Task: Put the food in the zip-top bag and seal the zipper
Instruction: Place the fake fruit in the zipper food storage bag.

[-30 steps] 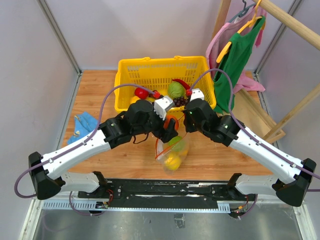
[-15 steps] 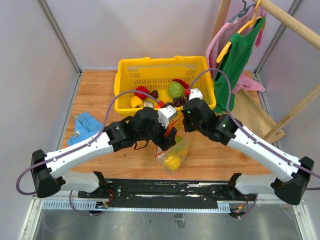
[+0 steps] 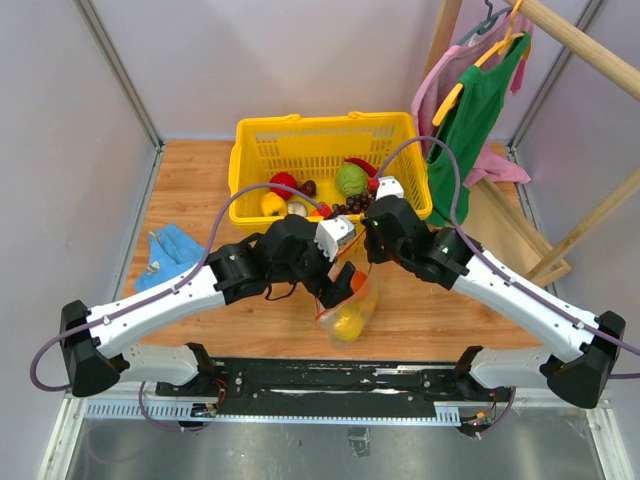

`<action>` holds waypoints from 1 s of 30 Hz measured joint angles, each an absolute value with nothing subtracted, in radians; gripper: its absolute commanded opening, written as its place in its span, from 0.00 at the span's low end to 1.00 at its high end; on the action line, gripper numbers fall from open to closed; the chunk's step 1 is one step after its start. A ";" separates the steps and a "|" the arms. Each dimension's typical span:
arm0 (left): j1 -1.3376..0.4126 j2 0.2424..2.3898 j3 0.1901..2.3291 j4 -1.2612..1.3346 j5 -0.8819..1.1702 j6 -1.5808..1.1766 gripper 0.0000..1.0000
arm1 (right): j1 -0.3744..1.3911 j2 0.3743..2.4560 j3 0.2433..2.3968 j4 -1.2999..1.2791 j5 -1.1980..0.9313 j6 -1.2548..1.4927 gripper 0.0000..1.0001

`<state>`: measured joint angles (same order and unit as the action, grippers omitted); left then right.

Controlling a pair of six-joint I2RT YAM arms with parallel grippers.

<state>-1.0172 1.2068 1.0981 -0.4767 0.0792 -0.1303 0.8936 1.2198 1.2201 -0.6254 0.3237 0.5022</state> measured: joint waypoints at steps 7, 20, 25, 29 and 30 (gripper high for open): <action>-1.018 1.190 1.098 -0.477 0.112 -0.118 0.96 | 0.894 1.230 1.232 -0.625 0.324 0.502 0.04; -1.018 1.118 1.126 -0.527 -0.033 -0.159 0.98 | 0.894 1.227 1.233 -0.624 0.335 0.501 0.04; -1.018 1.112 1.212 -0.579 -0.151 -0.189 0.98 | 0.894 1.205 1.233 -0.617 0.344 0.497 0.04; -1.018 1.119 1.266 -0.609 -0.222 -0.213 0.98 | 0.894 1.172 1.233 -0.611 0.355 0.495 0.04; -1.018 1.124 1.276 -0.617 -0.239 -0.218 0.98 | 0.894 1.166 1.233 -0.610 0.360 0.494 0.04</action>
